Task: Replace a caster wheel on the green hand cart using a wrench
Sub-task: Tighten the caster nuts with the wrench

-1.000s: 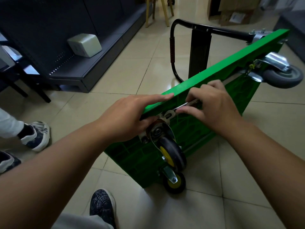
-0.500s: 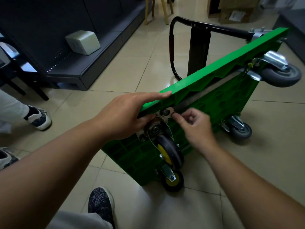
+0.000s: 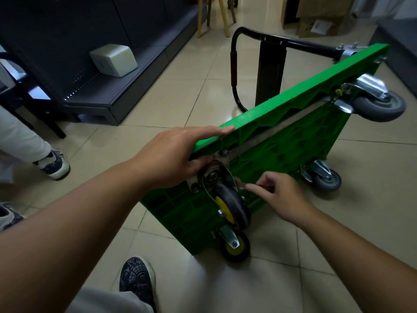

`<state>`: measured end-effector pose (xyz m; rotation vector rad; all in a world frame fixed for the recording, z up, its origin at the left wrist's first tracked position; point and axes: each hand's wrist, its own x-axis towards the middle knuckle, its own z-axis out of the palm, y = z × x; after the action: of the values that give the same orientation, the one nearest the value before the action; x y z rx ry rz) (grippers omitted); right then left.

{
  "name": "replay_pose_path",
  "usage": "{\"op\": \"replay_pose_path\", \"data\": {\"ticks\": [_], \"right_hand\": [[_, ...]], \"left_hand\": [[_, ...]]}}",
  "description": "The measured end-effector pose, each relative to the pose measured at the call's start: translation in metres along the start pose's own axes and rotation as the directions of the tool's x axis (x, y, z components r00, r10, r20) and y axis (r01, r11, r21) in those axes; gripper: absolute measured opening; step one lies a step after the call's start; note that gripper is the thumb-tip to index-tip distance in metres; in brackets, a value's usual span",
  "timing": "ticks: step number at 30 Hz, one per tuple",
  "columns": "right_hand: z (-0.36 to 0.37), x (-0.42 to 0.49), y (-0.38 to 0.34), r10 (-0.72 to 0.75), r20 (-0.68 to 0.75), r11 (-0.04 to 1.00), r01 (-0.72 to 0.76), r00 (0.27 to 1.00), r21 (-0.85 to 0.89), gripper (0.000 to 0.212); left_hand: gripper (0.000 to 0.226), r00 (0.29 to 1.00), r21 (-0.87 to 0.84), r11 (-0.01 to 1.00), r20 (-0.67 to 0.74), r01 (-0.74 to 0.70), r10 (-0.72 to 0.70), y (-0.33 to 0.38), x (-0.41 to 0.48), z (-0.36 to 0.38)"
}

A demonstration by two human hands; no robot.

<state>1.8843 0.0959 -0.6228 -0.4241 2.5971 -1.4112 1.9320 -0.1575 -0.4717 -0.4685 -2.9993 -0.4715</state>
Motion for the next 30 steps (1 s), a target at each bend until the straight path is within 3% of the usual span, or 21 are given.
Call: {"op": "replay_pose_path", "data": {"ticks": [2,4,8,10,13,18,25,30], "right_hand": [[-0.026,0.004,-0.002,-0.120,-0.037,0.967,0.109,0.992,-0.233,0.034],[-0.050,0.012,-0.024,-0.268,-0.094,0.920,0.226,0.959,-0.320,0.036],[-0.076,0.028,-0.075,-0.576,-0.017,0.656,0.450,0.817,-0.606,0.042],[-0.083,0.031,-0.086,-0.648,0.043,0.550,0.506,0.760,-0.664,0.043],[-0.085,0.035,-0.091,-0.712,0.052,0.482,0.542,0.700,-0.688,0.040],[-0.084,0.039,-0.096,-0.756,0.012,0.472,0.558,0.654,-0.683,0.039],[-0.083,0.048,-0.109,-0.733,0.098,0.450,0.588,0.673,-0.672,0.042],[-0.080,0.051,-0.098,-0.680,0.057,0.563,0.571,0.731,-0.597,0.043]], "left_hand": [[0.071,1.000,0.005,1.000,-0.010,0.001,0.000,0.000,-0.001,0.001],[0.071,1.000,0.014,1.000,-0.014,-0.002,0.002,0.000,0.000,0.001],[0.071,1.000,0.021,1.000,-0.023,-0.005,0.005,0.000,0.000,0.001],[0.071,1.000,0.017,1.000,-0.027,0.000,0.001,-0.001,0.000,0.001],[0.071,1.000,0.021,1.000,-0.028,0.000,0.001,-0.002,0.001,0.003],[0.071,1.000,0.008,1.000,-0.029,-0.002,0.002,-0.003,0.001,0.003],[0.072,1.000,0.020,1.000,-0.025,0.007,-0.007,-0.001,0.000,0.003],[0.072,1.000,0.016,1.000,-0.020,0.005,-0.004,0.000,-0.001,0.001]]}}
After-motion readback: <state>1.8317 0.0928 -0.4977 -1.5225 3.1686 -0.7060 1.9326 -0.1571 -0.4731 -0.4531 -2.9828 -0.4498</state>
